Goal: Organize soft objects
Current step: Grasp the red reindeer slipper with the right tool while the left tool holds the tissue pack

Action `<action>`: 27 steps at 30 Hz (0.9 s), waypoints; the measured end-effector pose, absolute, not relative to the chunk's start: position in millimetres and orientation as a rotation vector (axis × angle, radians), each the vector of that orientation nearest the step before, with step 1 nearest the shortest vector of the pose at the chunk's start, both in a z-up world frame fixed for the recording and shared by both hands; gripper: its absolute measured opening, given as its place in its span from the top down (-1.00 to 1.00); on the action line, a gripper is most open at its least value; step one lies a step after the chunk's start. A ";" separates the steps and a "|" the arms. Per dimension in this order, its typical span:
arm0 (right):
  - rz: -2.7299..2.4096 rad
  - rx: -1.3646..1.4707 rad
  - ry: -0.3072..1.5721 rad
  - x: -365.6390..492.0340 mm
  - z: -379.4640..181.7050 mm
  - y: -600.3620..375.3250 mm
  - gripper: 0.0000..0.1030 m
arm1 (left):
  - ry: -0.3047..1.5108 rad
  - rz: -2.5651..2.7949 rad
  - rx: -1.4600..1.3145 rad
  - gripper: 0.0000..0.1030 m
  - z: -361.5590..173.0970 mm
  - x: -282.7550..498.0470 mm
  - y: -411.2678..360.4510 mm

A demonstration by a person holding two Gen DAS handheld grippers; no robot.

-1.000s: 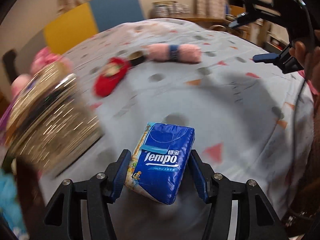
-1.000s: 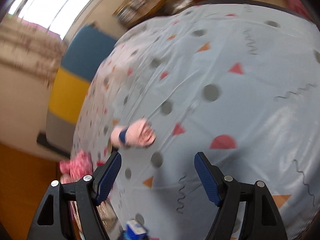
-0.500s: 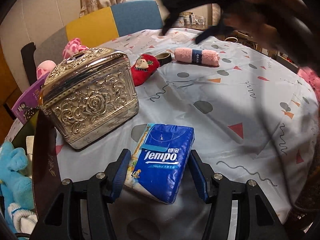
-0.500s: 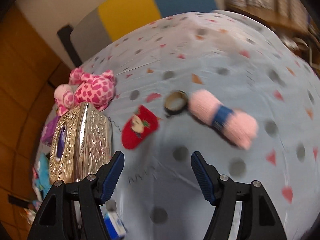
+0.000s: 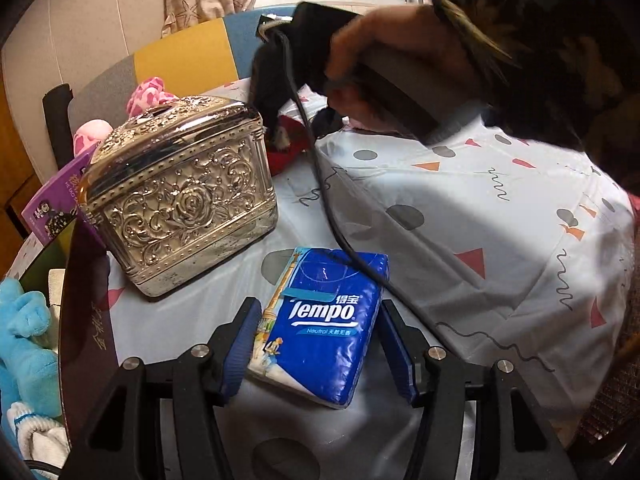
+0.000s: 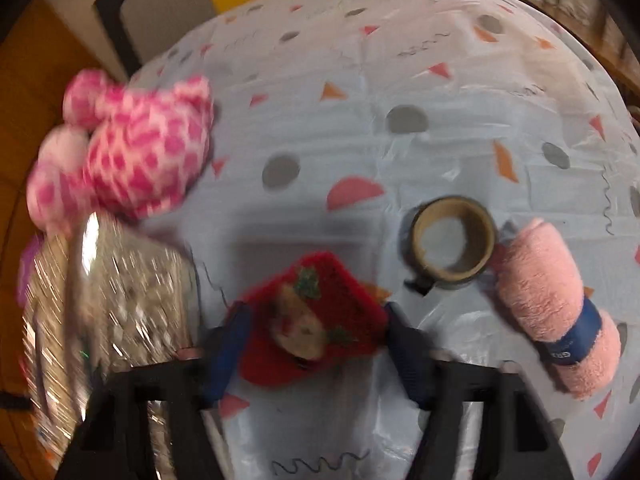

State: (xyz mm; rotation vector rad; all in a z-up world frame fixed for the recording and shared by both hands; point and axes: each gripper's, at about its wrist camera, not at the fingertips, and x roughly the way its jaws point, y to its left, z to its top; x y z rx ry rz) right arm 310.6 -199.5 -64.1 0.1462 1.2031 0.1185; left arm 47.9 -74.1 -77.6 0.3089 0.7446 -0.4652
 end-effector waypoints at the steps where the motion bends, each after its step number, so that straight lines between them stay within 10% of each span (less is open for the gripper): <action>1: 0.113 0.114 1.193 306.0 -64.1 -198.6 0.32 | 0.743 -0.465 0.307 -0.16 -77.9 47.3 -73.7; 27: 0.129 0.023 1.219 149.7 -71.1 -241.4 0.43 | 0.790 -0.452 0.153 -0.11 -27.9 49.8 -67.2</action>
